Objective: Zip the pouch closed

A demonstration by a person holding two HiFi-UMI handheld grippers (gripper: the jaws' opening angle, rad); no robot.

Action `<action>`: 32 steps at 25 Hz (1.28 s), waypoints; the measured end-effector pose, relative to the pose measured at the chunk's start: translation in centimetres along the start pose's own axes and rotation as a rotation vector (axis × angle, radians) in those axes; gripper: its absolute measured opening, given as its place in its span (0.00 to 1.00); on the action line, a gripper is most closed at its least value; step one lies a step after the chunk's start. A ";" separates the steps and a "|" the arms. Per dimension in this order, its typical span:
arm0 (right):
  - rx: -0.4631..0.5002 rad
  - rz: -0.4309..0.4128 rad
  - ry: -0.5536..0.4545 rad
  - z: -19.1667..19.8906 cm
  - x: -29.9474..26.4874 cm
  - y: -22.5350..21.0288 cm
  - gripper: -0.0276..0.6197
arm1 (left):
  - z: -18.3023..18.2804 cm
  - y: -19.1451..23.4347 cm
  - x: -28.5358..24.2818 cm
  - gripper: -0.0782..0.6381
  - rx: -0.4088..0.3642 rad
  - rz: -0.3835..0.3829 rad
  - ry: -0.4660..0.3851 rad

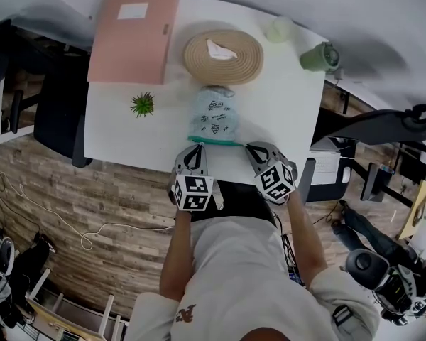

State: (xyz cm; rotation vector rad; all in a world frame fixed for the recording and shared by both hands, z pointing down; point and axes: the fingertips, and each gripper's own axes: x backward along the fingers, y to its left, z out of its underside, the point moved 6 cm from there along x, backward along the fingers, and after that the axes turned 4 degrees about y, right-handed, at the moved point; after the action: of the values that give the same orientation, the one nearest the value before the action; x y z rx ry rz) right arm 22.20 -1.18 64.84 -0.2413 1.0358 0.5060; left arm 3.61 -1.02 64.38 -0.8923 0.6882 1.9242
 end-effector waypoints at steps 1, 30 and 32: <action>-0.001 0.002 0.001 0.0 0.0 0.0 0.05 | 0.0 0.2 0.0 0.11 0.000 -0.002 0.000; -0.184 0.219 -0.279 -5.5 5.9 -0.3 0.25 | -4.5 2.6 5.8 0.29 -0.090 -0.020 -0.223; -0.216 0.261 -0.366 -7.1 7.6 -0.8 0.28 | -6.5 2.8 7.3 0.32 -0.116 -0.029 -0.282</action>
State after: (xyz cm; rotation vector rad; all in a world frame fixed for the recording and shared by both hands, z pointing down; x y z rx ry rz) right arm 20.26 -2.69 54.71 -0.1950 0.6565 0.8661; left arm 0.55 -3.64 55.06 -0.6774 0.3986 2.0289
